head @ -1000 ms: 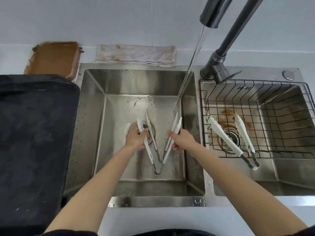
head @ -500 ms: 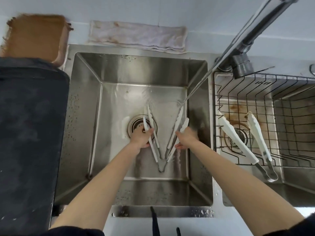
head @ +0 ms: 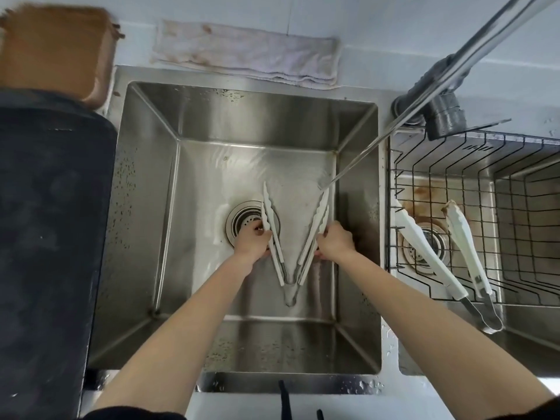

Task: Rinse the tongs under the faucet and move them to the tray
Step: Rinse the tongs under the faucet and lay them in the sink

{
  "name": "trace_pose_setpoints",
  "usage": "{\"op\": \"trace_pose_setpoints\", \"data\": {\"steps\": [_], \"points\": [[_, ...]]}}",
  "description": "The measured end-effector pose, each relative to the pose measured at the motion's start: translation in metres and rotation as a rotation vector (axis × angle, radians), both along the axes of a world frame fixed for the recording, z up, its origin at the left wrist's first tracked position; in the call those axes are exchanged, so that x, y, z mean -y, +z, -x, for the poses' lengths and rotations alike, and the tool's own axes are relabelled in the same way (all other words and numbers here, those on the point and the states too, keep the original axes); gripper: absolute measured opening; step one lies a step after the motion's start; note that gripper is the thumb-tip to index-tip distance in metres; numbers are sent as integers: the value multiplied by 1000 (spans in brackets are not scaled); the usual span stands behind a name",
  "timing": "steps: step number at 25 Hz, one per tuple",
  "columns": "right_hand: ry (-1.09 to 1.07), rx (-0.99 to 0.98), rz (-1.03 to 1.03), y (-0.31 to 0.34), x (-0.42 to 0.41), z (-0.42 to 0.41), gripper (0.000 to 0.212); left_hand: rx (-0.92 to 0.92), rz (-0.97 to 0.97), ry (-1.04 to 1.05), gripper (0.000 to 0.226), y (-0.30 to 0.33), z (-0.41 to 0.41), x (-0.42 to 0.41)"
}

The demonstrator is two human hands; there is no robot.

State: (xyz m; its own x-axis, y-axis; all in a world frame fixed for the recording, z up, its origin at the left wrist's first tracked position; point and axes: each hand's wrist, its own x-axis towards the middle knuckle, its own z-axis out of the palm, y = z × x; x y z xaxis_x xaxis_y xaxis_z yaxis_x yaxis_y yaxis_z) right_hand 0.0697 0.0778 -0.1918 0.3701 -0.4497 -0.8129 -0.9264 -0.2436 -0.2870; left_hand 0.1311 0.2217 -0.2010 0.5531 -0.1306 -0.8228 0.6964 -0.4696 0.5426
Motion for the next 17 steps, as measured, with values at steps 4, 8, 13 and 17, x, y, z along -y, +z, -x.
{"op": "trace_pose_setpoints", "data": {"steps": [4,8,13,17], "points": [[75,-4,23,14,-4,0,42,33,-31,-84,30,10,0,0],[111,30,-21,31,-10,-2,52,142,-85,-225,26,25,-4,-3],[228,141,28,62,-18,-1,49,258,-156,-519,28,57,-9,-4],[378,263,158,92,-20,4,50,393,-170,-692,57,92,-4,-1]]}}
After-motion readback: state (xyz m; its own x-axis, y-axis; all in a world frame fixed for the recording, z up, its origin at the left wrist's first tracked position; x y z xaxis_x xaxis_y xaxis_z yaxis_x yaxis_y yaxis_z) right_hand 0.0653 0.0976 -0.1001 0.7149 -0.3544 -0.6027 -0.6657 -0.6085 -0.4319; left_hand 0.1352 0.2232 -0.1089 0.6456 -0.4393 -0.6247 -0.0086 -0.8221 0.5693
